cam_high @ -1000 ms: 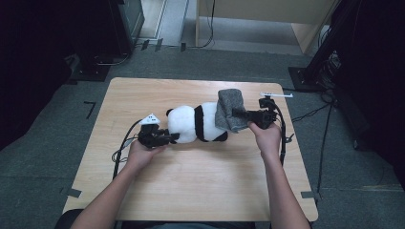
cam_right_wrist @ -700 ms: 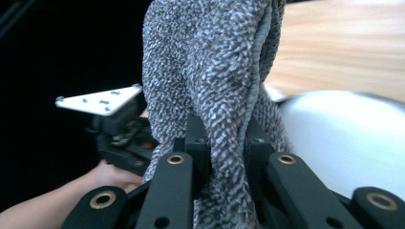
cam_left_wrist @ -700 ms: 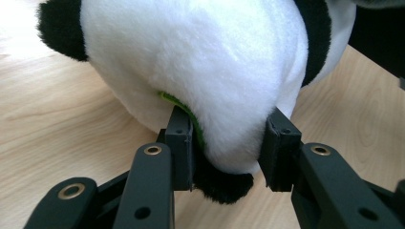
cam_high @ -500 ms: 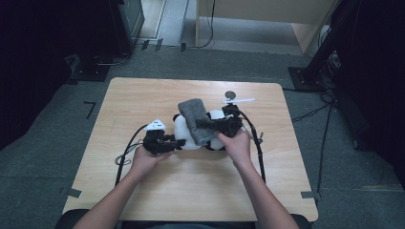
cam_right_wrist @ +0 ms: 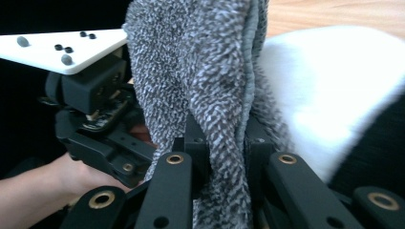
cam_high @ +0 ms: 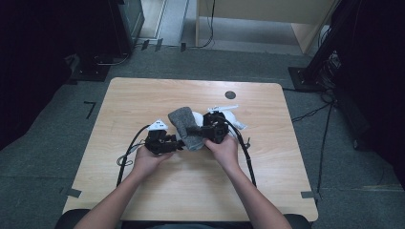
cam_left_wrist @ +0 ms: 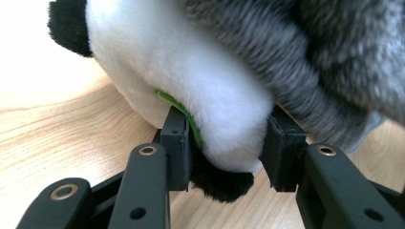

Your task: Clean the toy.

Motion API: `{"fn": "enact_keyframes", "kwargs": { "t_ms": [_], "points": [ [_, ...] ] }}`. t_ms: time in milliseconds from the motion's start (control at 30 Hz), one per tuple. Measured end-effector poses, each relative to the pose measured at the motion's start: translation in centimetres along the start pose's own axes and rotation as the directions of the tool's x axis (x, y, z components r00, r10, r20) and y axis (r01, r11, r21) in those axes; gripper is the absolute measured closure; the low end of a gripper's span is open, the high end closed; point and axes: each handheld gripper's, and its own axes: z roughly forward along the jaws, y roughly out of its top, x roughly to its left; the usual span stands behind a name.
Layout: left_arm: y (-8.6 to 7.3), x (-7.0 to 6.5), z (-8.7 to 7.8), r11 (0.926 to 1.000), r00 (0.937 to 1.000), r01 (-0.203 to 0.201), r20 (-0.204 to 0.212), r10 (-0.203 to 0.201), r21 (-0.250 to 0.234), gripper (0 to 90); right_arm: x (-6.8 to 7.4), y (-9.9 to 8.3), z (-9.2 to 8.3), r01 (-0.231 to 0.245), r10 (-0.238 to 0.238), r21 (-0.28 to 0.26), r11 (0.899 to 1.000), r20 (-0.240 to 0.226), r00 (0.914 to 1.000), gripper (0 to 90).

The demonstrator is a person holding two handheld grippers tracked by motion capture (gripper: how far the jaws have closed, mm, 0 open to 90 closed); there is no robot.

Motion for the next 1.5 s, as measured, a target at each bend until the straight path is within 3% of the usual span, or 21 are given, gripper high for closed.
{"fn": "enact_keyframes", "kwargs": {
  "t_ms": [67, 200, 400, 667, 833, 967, 1033, 1200, 1400, 1500],
  "points": [
    [0.0, 0.2, 0.0, 1.0000, 1.0000, 0.005, -0.001, -0.005, 0.006, 59.8, -0.6, -0.1, -0.7, -0.019, 0.019, -0.006, 1.000, 0.009, 0.9998, 78.6],
    [0.0, 0.6, -0.2, 0.9998, 0.9999, 0.014, 0.005, -0.014, 0.013, 60.0, -1.4, -0.1, -2.3, -0.013, 0.014, -0.020, 1.000, 0.067, 0.9977, 78.6],
    [0.1, 1.2, -0.3, 0.9996, 0.9997, 0.015, 0.018, -0.016, 0.025, 60.0, -2.3, -0.1, -4.4, -0.030, 0.035, -0.050, 0.998, 0.103, 0.9941, 78.8],
    [0.3, 1.5, -0.3, 0.9990, 0.9989, 0.036, 0.030, -0.037, 0.028, 60.0, -3.7, -0.8, -7.6, -0.076, 0.088, -0.101, 0.992, 0.117, 0.9892, 78.9],
    [0.6, 2.1, -0.6, 0.9985, 0.9990, 0.041, 0.017, -0.042, 0.037, 60.1, -4.4, -1.3, -9.4, -0.103, 0.120, -0.133, 0.986, 0.133, 0.9838, 78.7],
    [0.7, 2.7, -1.0, 0.9985, 0.9994, 0.027, 0.022, -0.028, 0.048, 60.0, -5.2, -1.6, -10.3, -0.123, 0.142, -0.137, 0.983, 0.142, 0.9796, 78.4],
    [0.6, 2.9, -1.0, 0.9983, 0.9993, 0.021, 0.031, -0.023, 0.055, 59.9, -5.6, -1.7, -10.6, -0.140, 0.156, -0.132, 0.981, 0.125, 0.9798, 78.3],
    [0.5, 3.3, -1.3, 0.9974, 0.9990, 0.031, 0.031, -0.033, 0.065, 59.9, -6.0, -1.5, -11.8, -0.124, 0.147, -0.135, 0.983, 0.173, 0.9739, 78.3],
    [0.6, 3.8, -1.7, 0.9971, 0.9987, 0.038, 0.033, -0.040, 0.067, 59.2, -6.4, -0.9, -14.6, -0.122, 0.160, -0.224, 0.967, 0.158, 0.9745, 78.4],
    [0.5, 4.1, -1.9, 0.9973, 0.9985, 0.043, 0.030, -0.045, 0.060, 58.7, -6.7, -0.7, -15.1, -0.114, 0.157, -0.235, 0.965, 0.177, 0.9716, 78.4]
  ]
}}
